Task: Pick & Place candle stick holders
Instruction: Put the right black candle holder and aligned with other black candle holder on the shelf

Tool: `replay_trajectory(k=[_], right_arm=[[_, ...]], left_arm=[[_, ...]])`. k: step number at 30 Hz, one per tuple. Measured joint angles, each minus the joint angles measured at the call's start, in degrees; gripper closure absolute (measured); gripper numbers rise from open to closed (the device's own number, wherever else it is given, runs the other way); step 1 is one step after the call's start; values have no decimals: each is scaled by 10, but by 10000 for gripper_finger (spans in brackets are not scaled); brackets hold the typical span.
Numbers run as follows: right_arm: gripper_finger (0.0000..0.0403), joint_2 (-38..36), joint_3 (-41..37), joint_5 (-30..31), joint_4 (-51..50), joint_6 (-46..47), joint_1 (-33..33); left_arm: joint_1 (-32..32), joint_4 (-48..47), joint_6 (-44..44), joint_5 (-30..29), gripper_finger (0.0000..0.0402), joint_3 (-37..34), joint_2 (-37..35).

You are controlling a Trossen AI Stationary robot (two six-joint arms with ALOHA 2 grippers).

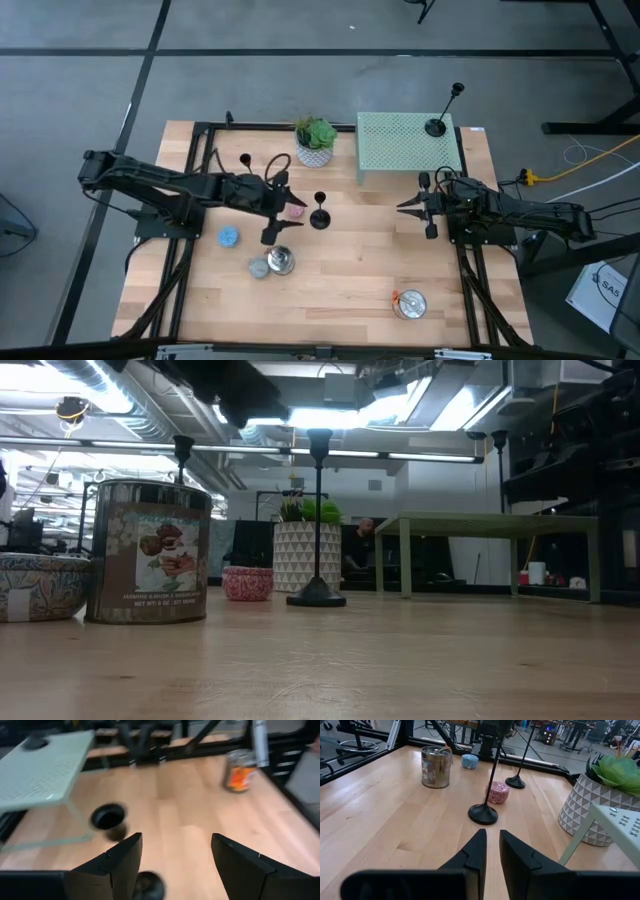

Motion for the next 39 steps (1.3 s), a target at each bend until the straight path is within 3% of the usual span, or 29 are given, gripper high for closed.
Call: replay_trajectory(k=[4, 11, 17, 26, 39], right_arm=[[348, 0, 0, 0, 0, 0, 0], [349, 0, 0, 0, 0, 2, 0], [349, 0, 0, 0, 0, 2, 0], [349, 0, 0, 0, 0, 2, 0], [349, 0, 0, 0, 0, 2, 0]], left_arm=[[4, 2, -33, -44, 167, 0, 31], [19, 21, -76, -46, 167, 0, 88], [27, 112, -70, -49, 170, 0, 144], [28, 127, -63, -120, 177, 0, 162], [31, 138, -65, -86, 327, 0, 162]])
